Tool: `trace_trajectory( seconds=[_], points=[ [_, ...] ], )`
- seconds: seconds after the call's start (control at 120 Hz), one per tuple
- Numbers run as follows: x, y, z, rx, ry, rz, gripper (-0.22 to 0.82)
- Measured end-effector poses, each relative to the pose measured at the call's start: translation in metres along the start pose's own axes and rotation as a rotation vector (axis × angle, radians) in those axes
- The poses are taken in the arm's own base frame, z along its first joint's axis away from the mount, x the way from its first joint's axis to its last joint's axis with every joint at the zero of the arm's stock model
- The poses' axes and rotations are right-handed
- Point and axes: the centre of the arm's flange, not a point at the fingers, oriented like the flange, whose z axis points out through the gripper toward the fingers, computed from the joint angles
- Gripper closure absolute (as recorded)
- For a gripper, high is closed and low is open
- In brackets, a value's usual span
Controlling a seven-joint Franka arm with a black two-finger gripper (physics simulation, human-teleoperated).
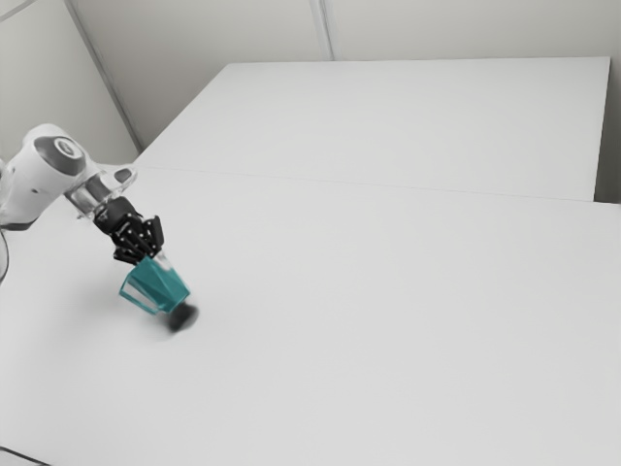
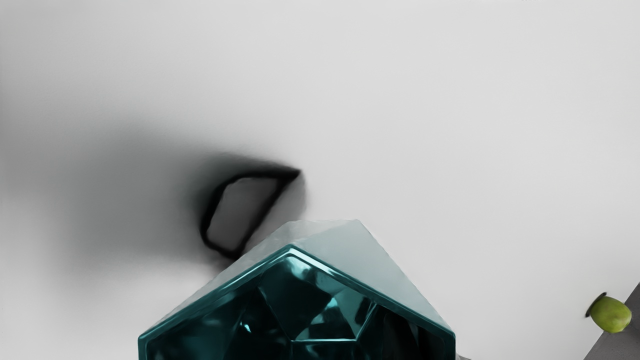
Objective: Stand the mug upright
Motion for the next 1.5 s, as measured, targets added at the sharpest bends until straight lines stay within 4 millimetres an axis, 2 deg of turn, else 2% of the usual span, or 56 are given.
trace_trajectory(
  seconds=[0.175,0.325,0.533,0.692,0.883,1.192,1.367,1.5],
  points=[
    [0.004,0.063,0.002,0.269,0.062,0.128,0.78],
    [0.004,0.108,0.012,0.452,0.126,0.2,0.78],
    [-0.006,0.14,0.042,0.592,0.21,0.183,0.79],
    [-0.006,0.15,0.062,0.611,0.277,0.111,0.79],
    [-0.001,0.145,0.085,0.592,0.319,-0.001,0.78],
    [0.011,0.135,0.101,0.559,0.361,-0.144,0.78],
    [0.009,0.147,0.102,0.553,0.384,-0.159,0.4],
    [0.003,0.156,0.092,0.547,0.412,-0.172,0.21]
  ],
)
